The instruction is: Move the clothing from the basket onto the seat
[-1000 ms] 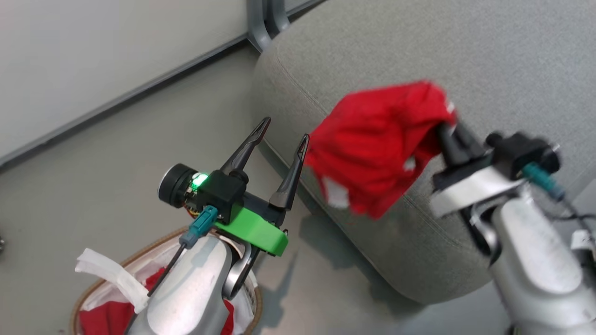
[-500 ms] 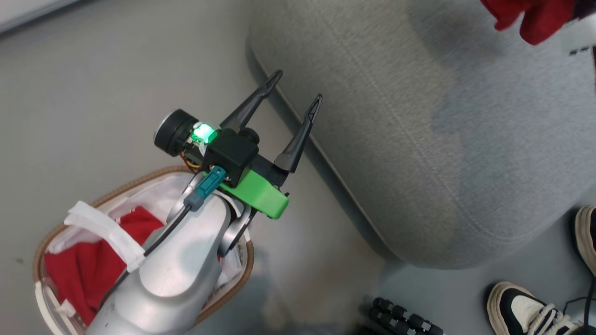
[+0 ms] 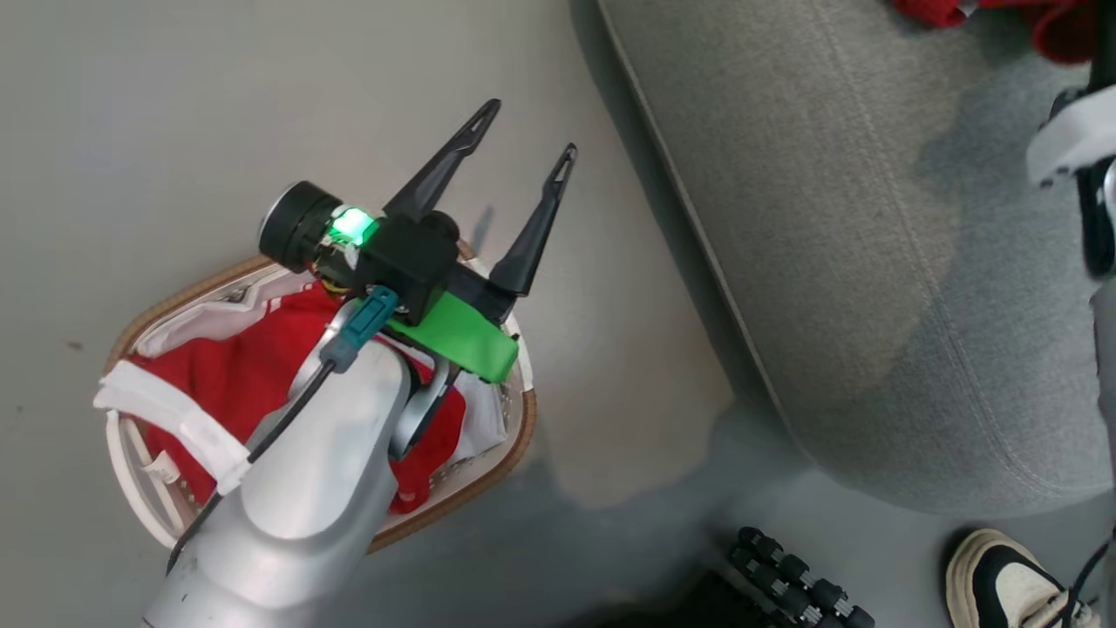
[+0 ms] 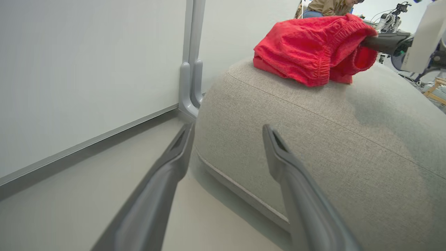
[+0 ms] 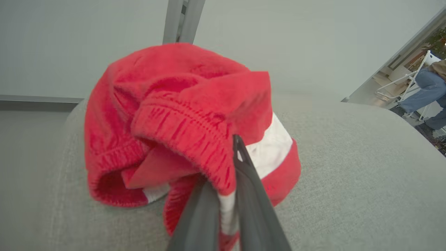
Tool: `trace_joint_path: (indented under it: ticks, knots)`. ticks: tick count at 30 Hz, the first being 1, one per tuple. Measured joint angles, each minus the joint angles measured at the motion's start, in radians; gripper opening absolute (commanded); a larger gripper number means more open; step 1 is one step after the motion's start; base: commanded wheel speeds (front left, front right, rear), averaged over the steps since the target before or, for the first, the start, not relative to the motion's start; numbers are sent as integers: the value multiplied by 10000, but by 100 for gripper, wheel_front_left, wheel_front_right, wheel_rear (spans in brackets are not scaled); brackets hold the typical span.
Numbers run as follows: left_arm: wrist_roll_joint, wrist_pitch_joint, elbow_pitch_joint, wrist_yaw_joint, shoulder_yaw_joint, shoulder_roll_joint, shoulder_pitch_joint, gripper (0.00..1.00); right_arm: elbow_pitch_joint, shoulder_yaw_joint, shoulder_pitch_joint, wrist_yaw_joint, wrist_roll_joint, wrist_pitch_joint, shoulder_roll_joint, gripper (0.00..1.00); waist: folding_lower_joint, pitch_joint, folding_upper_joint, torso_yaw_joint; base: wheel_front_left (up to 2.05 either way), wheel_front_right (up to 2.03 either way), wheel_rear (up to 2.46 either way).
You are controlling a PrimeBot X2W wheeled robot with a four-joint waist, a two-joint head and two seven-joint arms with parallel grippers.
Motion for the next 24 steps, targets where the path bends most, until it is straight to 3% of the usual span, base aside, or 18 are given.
trace_joint_path:
  ticks: [13,24]
  knots:
    - [151,0,-59,0,1883,-324,1512,100,-920,-826,2984,0,232,0,577,100,-1,-1282,0,253,0,0,0]
    - [874,2,-464,54,4740,-740,3153,100,-2401,1034,3835,0,1030,-2,1135,100,-2,-2668,0,998,0,0,0]
